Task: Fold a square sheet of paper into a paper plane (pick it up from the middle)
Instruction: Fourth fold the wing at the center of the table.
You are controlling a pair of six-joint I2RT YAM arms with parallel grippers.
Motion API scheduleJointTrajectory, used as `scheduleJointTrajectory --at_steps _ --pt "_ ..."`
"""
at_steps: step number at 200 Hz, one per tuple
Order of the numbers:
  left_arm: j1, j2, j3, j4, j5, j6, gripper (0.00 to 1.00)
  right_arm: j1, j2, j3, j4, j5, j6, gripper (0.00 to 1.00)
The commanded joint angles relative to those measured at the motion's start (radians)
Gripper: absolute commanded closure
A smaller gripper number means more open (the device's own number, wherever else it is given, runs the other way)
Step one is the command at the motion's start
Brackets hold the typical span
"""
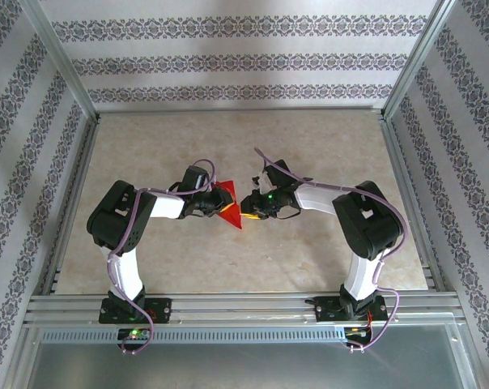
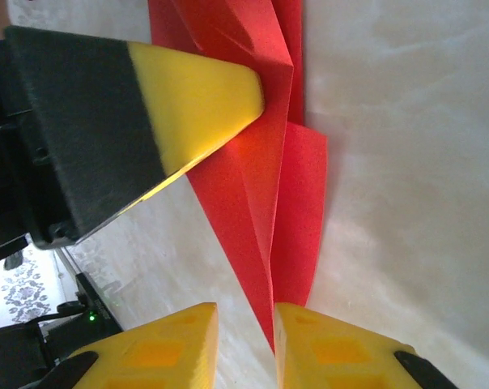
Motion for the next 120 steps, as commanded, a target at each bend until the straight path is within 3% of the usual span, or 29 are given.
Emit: scheduleJointTrajectory --at_steps 1,78,120 --pt "0.009 0.013 -0.009 0.021 0.028 -0.015 0.85 0.016 0.051 0.051 -0.016 0.011 -0.031 0.75" --pt "0.01 -0.012 -0.009 0.041 0.045 -0.036 0.85 0.027 0.124 0.091 -0.031 0.01 -0.057 0.75" --pt "0.01 -0.045 0.001 0.069 0.059 -0.064 0.84 0.028 0.145 0.1 -0.03 -0.006 -0.071 0.81"
